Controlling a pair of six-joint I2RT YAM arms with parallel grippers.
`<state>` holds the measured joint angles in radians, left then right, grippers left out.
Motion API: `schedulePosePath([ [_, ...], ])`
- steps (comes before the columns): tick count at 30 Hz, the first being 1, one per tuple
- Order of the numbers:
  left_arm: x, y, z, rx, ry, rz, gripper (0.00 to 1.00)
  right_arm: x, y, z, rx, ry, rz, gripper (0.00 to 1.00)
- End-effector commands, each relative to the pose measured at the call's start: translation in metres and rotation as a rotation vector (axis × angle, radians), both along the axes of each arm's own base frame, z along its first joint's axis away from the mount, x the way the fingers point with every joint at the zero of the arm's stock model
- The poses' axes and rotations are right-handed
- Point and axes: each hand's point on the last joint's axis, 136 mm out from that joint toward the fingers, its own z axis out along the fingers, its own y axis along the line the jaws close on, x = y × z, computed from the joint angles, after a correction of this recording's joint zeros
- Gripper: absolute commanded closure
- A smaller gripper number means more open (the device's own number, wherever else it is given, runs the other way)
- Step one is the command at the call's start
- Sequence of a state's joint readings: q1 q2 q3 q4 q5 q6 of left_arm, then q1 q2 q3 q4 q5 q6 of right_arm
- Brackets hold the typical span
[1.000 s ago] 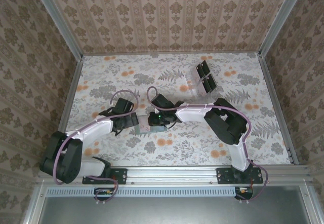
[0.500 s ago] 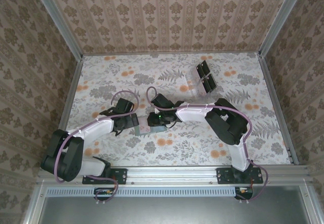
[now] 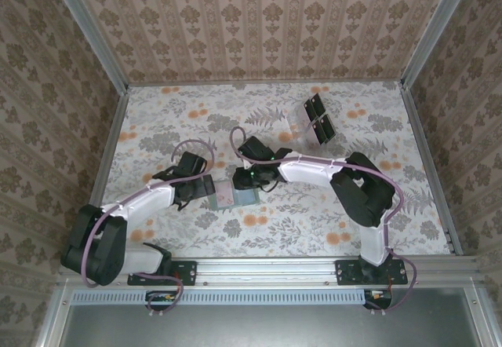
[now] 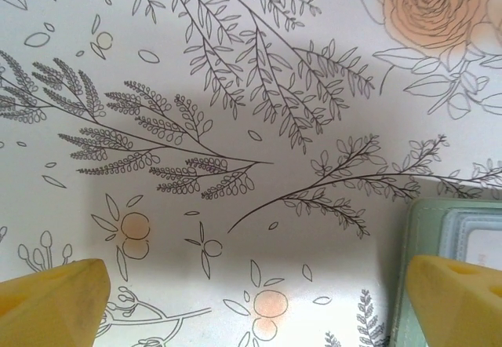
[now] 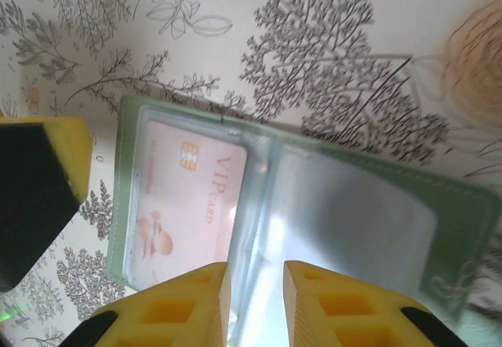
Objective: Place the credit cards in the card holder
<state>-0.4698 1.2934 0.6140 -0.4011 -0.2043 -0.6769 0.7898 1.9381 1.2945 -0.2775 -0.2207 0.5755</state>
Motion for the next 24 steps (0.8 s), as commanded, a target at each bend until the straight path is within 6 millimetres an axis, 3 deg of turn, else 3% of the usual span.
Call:
schedulePosePath([
  [1,0.003,-0.004,0.016,-0.013,-0.023,-0.033,0.00,0.012,-0.012,0.014,-0.040,-0.043,0.019,0.72],
  [11,-0.002,-0.007,0.024,-0.038,-0.038,-0.056,0.00,0.019,-0.011,0.016,-0.101,-0.061,0.107,0.66],
  [24,-0.003,-0.021,0.030,-0.059,-0.052,-0.087,0.00,0.014,-0.009,0.003,-0.129,-0.025,0.150,0.64],
])
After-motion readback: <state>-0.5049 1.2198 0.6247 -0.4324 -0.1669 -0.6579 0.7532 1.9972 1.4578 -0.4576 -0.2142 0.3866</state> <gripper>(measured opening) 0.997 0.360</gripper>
